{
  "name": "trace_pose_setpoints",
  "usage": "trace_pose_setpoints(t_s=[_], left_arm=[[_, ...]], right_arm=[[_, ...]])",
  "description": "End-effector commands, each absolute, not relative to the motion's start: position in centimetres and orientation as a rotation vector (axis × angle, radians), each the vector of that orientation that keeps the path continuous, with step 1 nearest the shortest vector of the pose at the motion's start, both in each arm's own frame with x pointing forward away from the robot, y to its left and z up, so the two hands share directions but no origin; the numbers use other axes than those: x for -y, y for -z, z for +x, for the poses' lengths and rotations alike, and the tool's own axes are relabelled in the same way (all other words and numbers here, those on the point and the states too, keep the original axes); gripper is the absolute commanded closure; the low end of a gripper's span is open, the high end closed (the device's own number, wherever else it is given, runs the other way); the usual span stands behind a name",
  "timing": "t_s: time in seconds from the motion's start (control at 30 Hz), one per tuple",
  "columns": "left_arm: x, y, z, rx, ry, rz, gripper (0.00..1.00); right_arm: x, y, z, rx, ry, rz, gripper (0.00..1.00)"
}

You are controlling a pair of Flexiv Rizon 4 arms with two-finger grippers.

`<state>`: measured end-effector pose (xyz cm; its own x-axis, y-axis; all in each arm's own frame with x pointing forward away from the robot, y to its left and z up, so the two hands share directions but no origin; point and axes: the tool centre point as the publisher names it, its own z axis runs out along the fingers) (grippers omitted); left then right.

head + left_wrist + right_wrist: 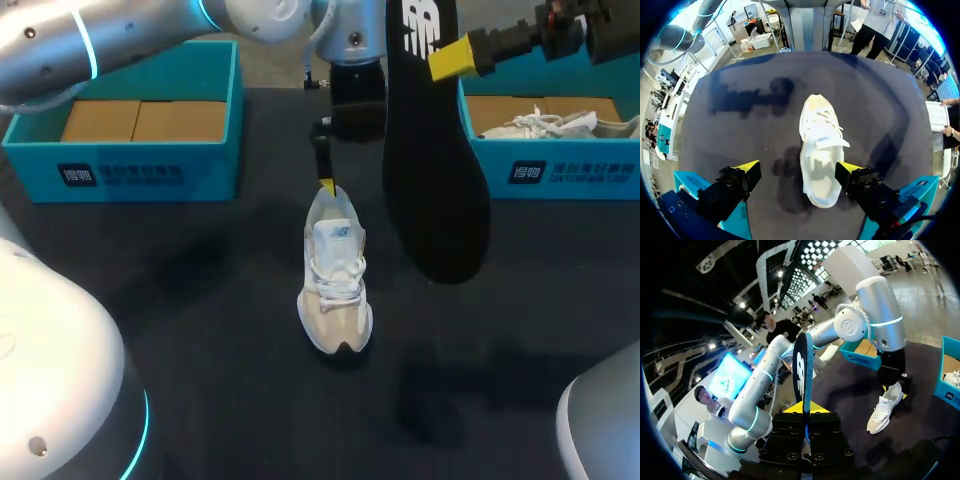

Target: Take the shoe out of the shoebox, open the shoe tongue, remove and reinsert the insole, then place the shoe into the shoebox

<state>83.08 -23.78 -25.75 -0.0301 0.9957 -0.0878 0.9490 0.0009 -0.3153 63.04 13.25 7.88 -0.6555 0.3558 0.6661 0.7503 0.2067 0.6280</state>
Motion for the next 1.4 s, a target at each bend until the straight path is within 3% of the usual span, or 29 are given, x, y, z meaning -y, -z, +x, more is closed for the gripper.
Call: trace_pose_setpoints(t_s=[0.03, 0.73, 1.4], left_arm=[[23.5, 25.8, 83.0, 2.107, -0.442, -2.074, 0.0], [23.2, 22.0, 83.6, 2.225, -0.837, -2.081, 0.0], [22.2, 12.9, 83.3, 2.19, -1.504, -2.205, 0.0]], right_arm=[[-13.5, -8.0, 63.2, 2.114, 1.428, -1.033, 1.0], [-12.4, -8.8, 64.6, 2.056, 1.468, -1.066, 1.0], [-9.5, -10.2, 70.8, 1.849, 1.341, -1.096, 1.0]])
